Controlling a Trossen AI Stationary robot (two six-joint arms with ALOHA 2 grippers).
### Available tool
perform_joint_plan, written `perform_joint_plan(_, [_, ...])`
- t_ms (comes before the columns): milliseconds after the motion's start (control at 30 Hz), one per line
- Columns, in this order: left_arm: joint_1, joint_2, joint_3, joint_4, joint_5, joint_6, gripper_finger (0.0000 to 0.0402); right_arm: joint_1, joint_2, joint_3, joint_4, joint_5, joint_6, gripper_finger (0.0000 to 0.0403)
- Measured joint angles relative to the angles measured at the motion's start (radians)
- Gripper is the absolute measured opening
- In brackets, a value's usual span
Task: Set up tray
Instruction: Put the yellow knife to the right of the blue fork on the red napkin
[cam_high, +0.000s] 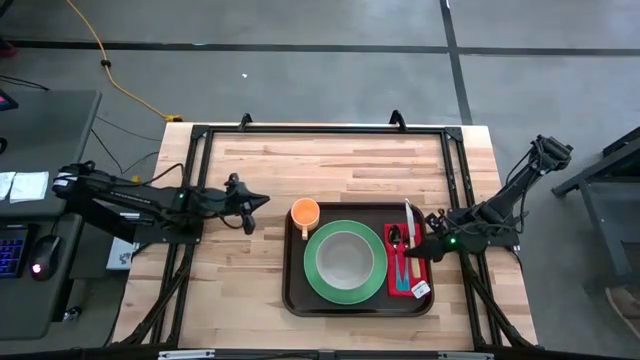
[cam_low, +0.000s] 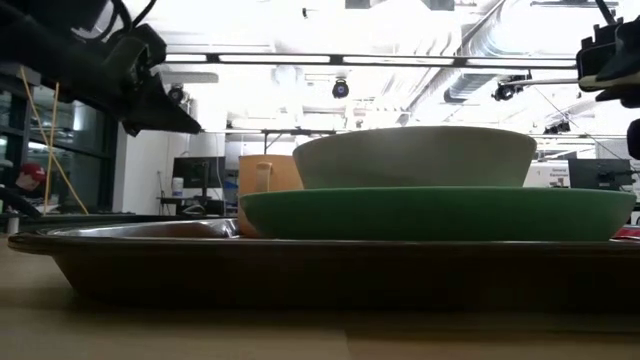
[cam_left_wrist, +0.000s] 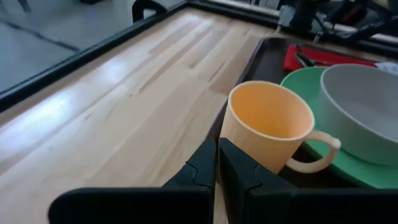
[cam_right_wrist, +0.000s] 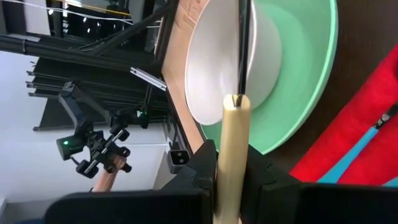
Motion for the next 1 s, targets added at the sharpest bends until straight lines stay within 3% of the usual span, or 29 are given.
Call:
perform_joint_plan(233, [0.000, -0.064, -0.064, 0.017, -0.002, 0.041, 0.0046, -0.001, -0.001, 0.000, -0.018, -0.048, 0.071, 0.0016])
perform_joint_plan(433, [0.000, -0.103, -0.124, 0.068, -0.004, 0.089, 0.0046, -0.002, -0.046, 0.000, -0.019, -0.009, 0.055, 0.0016])
perform_joint_plan(700, [0.000, -0.127, -0.184, 0.125, -0.013, 0.091, 0.0046, -0.002, -0.190, 0.001, -0.183, 0.009, 0.051, 0.0016])
perform_joint_plan(1000, [0.000, -0.126, -0.188, 0.121, -0.002, 0.090, 0.0046, -0.032, -0.297, 0.001, -0.377, -0.045, 0.111, 0.0016])
